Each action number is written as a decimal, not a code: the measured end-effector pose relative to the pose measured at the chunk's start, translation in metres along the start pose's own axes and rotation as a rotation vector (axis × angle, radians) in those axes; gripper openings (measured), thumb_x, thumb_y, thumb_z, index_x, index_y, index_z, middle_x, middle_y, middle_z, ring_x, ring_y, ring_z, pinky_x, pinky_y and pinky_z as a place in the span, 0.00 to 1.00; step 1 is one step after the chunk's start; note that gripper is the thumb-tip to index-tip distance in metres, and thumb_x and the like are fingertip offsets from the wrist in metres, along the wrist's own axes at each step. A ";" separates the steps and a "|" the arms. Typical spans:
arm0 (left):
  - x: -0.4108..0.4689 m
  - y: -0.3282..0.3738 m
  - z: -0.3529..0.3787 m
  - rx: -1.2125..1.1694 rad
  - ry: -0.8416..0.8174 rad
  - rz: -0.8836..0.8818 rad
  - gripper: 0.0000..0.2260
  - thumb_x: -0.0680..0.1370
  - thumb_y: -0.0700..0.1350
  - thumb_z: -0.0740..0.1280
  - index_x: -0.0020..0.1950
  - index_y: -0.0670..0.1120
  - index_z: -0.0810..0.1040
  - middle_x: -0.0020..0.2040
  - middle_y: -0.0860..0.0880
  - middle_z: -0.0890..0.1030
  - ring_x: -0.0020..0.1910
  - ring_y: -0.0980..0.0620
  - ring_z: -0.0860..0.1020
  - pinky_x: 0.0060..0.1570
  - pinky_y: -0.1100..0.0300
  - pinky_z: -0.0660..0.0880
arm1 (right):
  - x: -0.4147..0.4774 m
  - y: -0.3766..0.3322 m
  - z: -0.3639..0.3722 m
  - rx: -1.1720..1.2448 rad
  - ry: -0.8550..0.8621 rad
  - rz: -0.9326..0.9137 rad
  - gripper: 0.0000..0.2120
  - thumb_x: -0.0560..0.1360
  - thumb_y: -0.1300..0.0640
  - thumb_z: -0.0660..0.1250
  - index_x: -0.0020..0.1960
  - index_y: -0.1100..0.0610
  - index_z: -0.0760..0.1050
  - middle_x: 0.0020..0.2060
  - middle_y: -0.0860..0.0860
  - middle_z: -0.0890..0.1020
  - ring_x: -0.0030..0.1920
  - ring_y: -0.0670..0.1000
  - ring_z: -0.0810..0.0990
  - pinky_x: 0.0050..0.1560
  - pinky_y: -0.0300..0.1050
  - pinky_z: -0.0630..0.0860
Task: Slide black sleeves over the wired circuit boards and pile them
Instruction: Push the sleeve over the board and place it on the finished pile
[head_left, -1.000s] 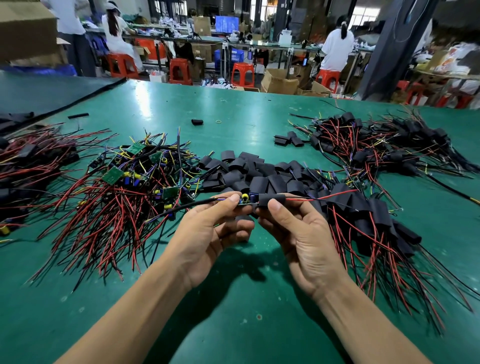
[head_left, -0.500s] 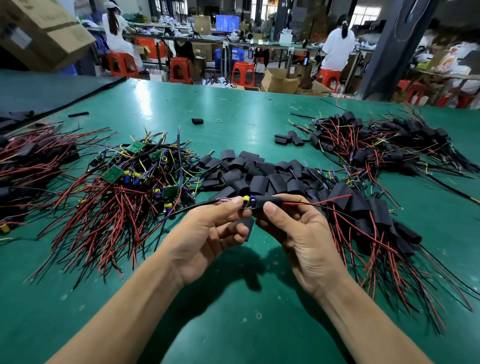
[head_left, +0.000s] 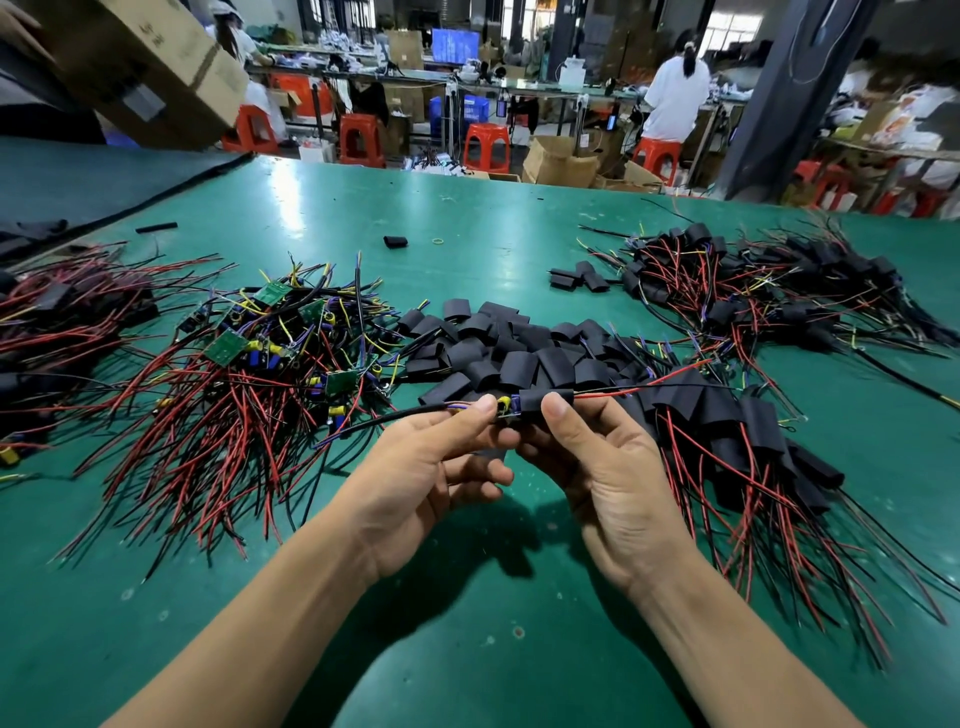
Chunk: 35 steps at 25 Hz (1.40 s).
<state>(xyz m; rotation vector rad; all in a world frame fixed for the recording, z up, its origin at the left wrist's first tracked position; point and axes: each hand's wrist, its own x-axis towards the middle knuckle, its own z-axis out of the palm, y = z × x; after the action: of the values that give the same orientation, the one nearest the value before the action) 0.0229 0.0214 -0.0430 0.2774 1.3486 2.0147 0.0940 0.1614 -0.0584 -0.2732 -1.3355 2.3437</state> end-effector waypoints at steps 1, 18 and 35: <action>0.000 0.000 0.000 0.004 -0.001 0.011 0.12 0.67 0.51 0.75 0.44 0.44 0.85 0.41 0.45 0.85 0.28 0.52 0.80 0.26 0.63 0.77 | 0.000 0.001 0.000 -0.008 0.002 -0.015 0.09 0.63 0.55 0.79 0.41 0.55 0.83 0.45 0.62 0.85 0.45 0.60 0.84 0.51 0.50 0.83; -0.003 -0.006 0.005 0.074 0.064 0.169 0.08 0.62 0.51 0.77 0.39 0.54 0.84 0.39 0.47 0.84 0.28 0.52 0.80 0.29 0.64 0.76 | -0.005 0.015 0.006 -0.274 -0.039 -0.095 0.14 0.74 0.49 0.70 0.58 0.51 0.82 0.50 0.55 0.87 0.48 0.53 0.86 0.49 0.47 0.83; 0.004 0.001 -0.006 0.014 0.050 0.085 0.11 0.67 0.47 0.74 0.48 0.45 0.82 0.41 0.45 0.85 0.30 0.51 0.82 0.29 0.62 0.78 | -0.007 -0.001 0.005 -0.067 -0.085 0.020 0.14 0.66 0.57 0.75 0.51 0.56 0.83 0.42 0.56 0.86 0.35 0.49 0.83 0.35 0.39 0.79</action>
<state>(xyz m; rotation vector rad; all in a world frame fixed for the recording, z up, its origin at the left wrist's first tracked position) 0.0163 0.0193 -0.0457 0.2973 1.4032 2.0953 0.0988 0.1550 -0.0552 -0.2100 -1.4597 2.3542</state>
